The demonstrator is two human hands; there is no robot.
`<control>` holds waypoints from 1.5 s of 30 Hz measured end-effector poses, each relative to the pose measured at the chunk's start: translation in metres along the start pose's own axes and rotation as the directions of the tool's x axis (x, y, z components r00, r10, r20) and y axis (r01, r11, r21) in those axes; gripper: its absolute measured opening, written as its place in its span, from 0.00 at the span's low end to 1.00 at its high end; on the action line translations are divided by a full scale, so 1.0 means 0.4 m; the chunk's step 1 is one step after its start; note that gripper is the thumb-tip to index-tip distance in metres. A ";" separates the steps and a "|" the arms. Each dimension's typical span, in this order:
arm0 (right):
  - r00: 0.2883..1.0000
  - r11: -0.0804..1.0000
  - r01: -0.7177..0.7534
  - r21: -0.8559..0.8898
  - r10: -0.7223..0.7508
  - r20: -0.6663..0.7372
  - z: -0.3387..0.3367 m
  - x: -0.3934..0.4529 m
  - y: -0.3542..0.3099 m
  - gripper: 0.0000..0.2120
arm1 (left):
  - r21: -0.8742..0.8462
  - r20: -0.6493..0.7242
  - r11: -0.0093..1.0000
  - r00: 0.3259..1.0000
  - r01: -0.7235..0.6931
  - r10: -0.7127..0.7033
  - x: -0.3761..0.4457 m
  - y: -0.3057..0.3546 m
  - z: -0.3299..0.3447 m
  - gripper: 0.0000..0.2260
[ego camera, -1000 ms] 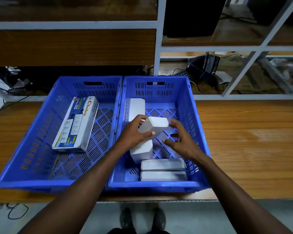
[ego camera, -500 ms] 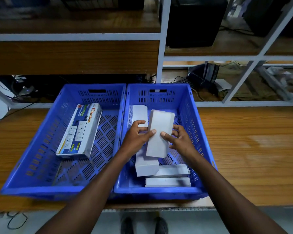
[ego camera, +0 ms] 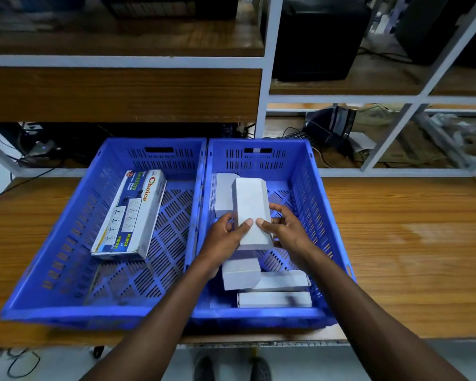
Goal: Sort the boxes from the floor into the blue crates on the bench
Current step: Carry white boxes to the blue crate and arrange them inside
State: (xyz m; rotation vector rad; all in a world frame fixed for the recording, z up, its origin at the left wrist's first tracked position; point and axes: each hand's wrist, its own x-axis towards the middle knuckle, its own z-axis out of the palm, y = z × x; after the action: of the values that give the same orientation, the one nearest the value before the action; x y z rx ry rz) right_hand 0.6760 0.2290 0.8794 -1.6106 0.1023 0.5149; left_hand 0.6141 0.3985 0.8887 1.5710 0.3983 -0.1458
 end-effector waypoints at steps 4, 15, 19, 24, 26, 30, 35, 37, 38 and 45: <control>0.988 0.996 -0.086 0.014 0.087 -0.127 0.008 0.080 0.014 0.22 | 0.016 -0.062 0.998 0.996 0.059 -0.058 -0.016 -0.017 -0.020 0.42; 0.929 0.958 -0.210 -0.196 0.133 -0.346 0.008 0.520 0.201 0.30 | 0.074 -0.099 0.989 0.986 -0.125 0.132 -0.083 -0.025 -0.018 0.19; 0.921 0.906 -0.224 -0.359 0.076 -0.383 0.059 0.417 0.082 0.30 | 0.104 -0.063 0.983 0.986 -0.150 0.157 -0.094 -0.036 0.002 0.09; 0.934 0.874 -0.179 -0.452 0.007 -0.357 0.064 0.429 0.086 0.23 | 0.129 -0.034 0.981 0.988 -0.146 0.152 -0.104 -0.043 0.015 0.11; 0.943 0.875 -0.149 -0.460 -0.014 -0.333 0.060 0.425 0.085 0.22 | 0.129 -0.038 0.982 0.989 -0.137 0.143 -0.103 -0.044 0.018 0.11; 0.969 0.848 -0.124 -0.516 -0.008 -0.246 0.044 0.397 0.101 0.33 | 0.125 -0.047 0.988 0.994 -0.088 0.095 -0.090 -0.044 0.024 0.10; 0.983 0.773 -0.046 -0.632 -0.078 -0.167 0.026 0.401 0.134 0.35 | 0.107 -0.062 0.994 0.997 -0.028 0.035 -0.076 -0.044 0.032 0.05; 0.982 0.769 -0.034 -0.638 -0.092 -0.164 0.024 0.404 0.134 0.35 | 0.120 -0.057 0.993 0.998 -0.012 0.019 -0.076 -0.040 0.037 0.05; 0.982 0.769 -0.027 -0.639 -0.099 -0.162 0.024 0.404 0.132 0.34 | 0.127 -0.053 0.992 0.998 -0.005 0.012 -0.075 -0.040 0.038 0.05; 0.979 0.769 -0.053 -0.638 -0.085 -0.184 0.026 0.404 0.130 0.28 | 0.111 -0.059 0.994 0.998 0.002 0.005 -0.087 -0.032 0.032 0.05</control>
State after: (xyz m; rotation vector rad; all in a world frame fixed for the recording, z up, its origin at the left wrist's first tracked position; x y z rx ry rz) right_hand 0.7984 0.2710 0.7691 -2.3422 0.0668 0.3852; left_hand 0.5795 0.3804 0.8875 1.6879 0.4415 -0.1222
